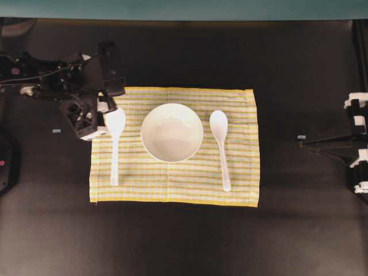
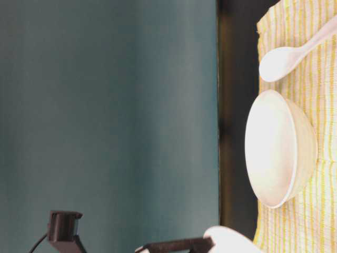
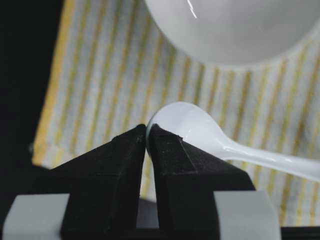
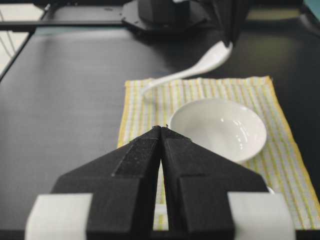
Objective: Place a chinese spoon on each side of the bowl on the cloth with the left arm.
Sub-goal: 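Lower the spoon onto the cloth and release it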
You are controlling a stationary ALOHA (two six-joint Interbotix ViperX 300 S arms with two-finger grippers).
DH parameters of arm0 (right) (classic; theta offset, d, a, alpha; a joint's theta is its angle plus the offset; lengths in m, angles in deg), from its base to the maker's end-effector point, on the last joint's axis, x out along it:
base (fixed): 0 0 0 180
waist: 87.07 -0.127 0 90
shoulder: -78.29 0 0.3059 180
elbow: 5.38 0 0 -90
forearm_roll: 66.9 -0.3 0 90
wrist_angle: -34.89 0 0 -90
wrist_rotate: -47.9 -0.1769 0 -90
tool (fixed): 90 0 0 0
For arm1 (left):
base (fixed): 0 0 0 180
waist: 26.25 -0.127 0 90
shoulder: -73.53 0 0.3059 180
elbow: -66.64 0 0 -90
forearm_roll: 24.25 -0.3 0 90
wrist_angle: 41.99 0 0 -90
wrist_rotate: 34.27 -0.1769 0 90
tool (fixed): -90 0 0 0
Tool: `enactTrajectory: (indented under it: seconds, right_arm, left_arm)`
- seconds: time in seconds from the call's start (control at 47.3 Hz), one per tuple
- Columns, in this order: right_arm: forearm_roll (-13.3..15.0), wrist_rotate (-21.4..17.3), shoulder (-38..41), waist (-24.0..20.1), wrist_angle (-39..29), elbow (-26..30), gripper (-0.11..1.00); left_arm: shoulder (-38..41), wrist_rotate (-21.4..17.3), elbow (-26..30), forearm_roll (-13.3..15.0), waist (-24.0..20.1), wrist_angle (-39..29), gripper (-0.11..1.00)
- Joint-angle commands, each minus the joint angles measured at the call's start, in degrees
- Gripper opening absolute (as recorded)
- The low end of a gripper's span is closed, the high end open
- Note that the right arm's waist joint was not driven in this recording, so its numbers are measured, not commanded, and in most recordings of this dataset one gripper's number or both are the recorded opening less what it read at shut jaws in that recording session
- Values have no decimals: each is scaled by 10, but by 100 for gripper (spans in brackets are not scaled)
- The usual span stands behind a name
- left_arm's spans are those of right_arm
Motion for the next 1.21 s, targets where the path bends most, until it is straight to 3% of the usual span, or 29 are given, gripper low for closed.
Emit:
enactTrajectory:
  seconds: [0.0,0.254,0.423,0.592,1.184]
  right_arm:
    - [-2,-4,3,0,2,4,0]
    - [-1,-4,3,0,2,2,0]
    - [-2,-4,3,0,2,-1,0]
    - [-1,-4,3,0,3,-4,0]
    - [-2,-4,3,0,6,-4,0]
  left_arm:
    - [11,-4,10,-3,-4,29,6]
    - [37,-2,-4,-3,-30,45,6]
    - [34,-4,-25,-2,-47,108,6]
    - [35,-3,-55,-3,-48,161,6]
    - [61,21,-101,-3,-45,220,9]
